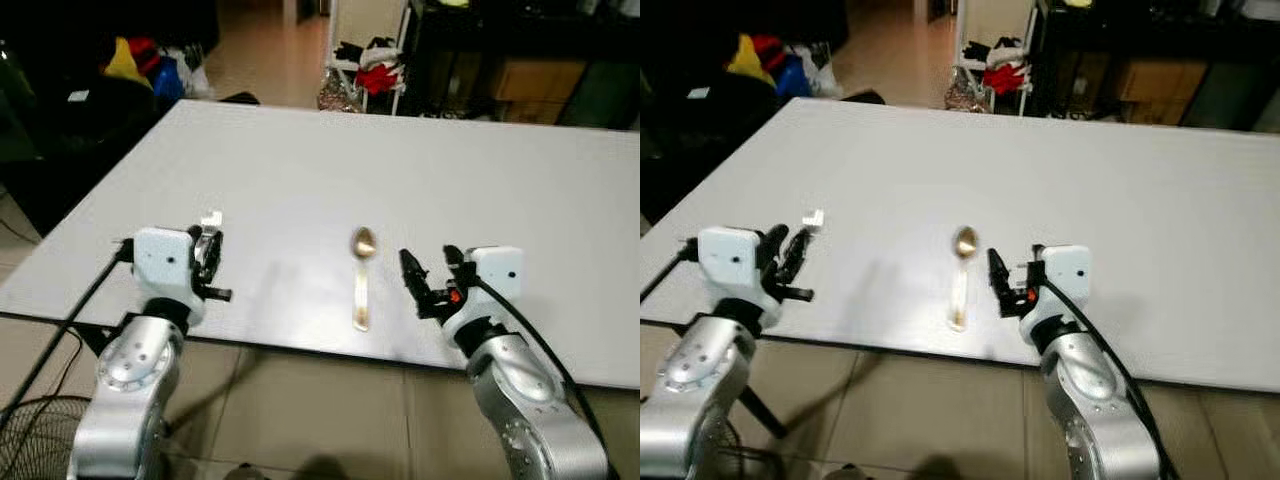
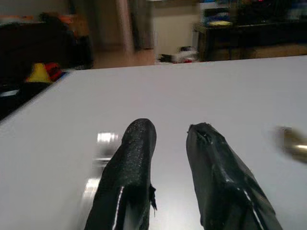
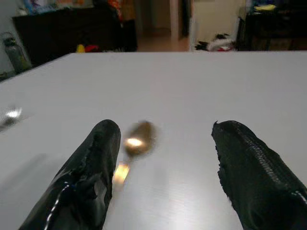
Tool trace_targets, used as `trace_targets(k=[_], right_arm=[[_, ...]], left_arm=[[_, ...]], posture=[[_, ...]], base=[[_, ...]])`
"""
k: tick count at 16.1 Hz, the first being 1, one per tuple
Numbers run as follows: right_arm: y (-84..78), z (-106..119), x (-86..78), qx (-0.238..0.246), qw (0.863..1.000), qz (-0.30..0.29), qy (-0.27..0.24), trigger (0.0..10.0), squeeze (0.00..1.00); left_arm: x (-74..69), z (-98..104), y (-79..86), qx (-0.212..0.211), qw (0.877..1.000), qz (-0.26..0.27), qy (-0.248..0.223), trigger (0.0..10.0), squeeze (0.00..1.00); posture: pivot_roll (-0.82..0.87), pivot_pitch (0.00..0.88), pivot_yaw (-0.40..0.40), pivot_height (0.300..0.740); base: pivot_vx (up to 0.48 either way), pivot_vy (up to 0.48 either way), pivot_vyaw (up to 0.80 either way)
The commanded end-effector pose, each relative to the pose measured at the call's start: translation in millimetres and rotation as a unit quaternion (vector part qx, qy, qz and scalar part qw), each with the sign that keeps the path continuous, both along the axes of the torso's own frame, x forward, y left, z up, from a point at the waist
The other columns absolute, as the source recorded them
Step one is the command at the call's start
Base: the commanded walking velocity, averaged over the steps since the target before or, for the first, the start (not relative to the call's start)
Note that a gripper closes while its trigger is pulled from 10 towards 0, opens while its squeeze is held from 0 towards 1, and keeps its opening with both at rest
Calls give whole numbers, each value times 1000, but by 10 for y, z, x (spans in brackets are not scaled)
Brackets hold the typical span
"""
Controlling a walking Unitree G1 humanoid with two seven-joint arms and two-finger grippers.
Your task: Setting the table
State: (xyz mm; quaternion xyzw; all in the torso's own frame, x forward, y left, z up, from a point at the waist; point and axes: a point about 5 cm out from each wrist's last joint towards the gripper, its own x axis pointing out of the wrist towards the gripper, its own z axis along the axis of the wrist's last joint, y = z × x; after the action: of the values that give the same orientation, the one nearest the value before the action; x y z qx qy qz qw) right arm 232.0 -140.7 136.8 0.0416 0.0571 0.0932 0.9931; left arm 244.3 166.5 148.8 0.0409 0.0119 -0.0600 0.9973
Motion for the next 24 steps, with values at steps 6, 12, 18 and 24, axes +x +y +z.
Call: trace_targets(k=[6,12,18,24], right_arm=[[-13,25,0,0,1000,-4,-7,10000,0],[71,-32,-25,23,998,55,14,10000,1000],[158,-3,-74,36,995,93,7,10000,1000],[265,13,-122,56,987,150,13,10000,1000]], left_arm=[[1,56,9,7,1000,-1,-13,10000,0],[-51,-8,-79,-2,999,-35,0,10000,0],[-41,-40,-86,8,999,-39,9,10000,0],[-11,-22,-60,20,999,-26,1,10000,0]], posture=[[179,0,26,727],[156,0,32,727],[145,0,52,727],[151,0,48,727]], base=[[0,-307,0],[0,-283,0],[0,-88,611],[0,0,800]])
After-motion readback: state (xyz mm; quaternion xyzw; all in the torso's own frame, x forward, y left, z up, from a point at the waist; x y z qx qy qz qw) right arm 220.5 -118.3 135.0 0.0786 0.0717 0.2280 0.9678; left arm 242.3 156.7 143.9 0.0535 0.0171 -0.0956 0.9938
